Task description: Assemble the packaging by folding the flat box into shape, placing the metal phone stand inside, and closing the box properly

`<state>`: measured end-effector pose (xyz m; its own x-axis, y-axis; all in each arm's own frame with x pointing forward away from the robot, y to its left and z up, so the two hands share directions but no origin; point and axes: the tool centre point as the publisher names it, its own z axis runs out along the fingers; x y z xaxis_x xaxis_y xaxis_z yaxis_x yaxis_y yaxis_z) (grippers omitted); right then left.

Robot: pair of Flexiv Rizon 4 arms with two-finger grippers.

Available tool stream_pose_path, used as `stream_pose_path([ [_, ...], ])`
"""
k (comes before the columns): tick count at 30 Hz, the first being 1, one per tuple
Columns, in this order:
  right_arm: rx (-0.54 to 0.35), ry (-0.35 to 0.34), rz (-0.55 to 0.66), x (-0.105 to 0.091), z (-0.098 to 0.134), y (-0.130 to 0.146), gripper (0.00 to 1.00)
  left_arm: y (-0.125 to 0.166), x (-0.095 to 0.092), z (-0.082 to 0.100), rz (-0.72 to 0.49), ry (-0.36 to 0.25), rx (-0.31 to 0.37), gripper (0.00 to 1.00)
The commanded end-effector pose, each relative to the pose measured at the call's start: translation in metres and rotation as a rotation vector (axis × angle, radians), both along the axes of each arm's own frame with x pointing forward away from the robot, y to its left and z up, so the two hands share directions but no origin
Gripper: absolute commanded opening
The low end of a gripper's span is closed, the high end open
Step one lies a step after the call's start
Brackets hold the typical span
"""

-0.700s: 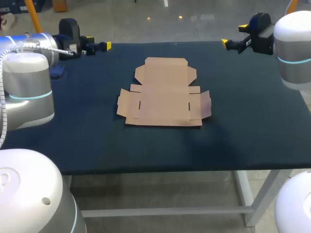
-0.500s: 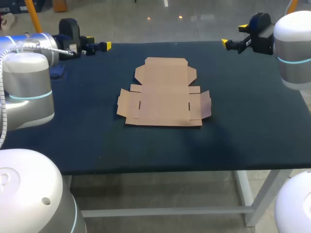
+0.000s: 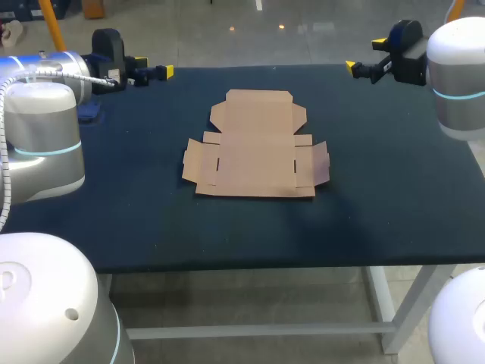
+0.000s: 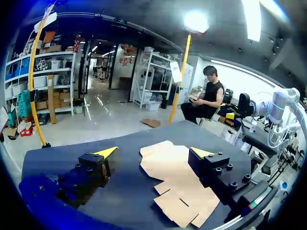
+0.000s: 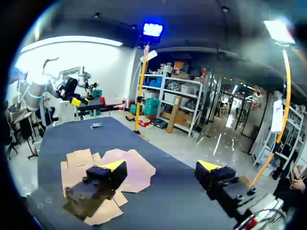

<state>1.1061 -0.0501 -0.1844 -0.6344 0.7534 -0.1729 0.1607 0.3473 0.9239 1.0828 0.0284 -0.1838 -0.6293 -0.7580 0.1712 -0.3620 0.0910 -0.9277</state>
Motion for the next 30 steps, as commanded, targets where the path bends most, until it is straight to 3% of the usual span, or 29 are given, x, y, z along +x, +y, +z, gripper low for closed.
stream_pose_path([
  [1, 0.002, -0.003, 0.0, -0.001, 0.0, 0.0, 1.0, 0.001, 0.0, 0.001, -0.003, 0.003, 0.001, 1.0],
  [3, 0.002, -0.003, 0.0, -0.001, 0.0, 0.0, 1.0, 0.001, 0.0, 0.001, -0.003, 0.003, 0.001, 1.0],
  [5, 0.021, 0.039, 0.005, 0.001, 0.0, 0.0, 1.0, 0.001, -0.001, 0.002, -0.003, 0.018, -0.005, 1.0],
  [11, 0.078, 0.201, -0.058, 0.001, -0.005, -0.003, 1.0, 0.007, -0.002, 0.004, 0.038, 0.213, -0.059, 1.0],
  [18, 0.108, 0.519, -0.096, -0.007, -0.016, -0.013, 1.0, 0.008, -0.019, -0.007, 0.041, 0.451, -0.027, 1.0],
  [21, 0.104, 0.619, -0.093, -0.015, -0.021, -0.015, 1.0, 0.006, -0.026, -0.015, 0.021, 0.548, -0.005, 1.0],
  [30, 0.083, 0.797, -0.124, -0.037, -0.042, -0.022, 1.0, 0.007, -0.048, -0.037, -0.056, 0.759, 0.035, 1.0],
])
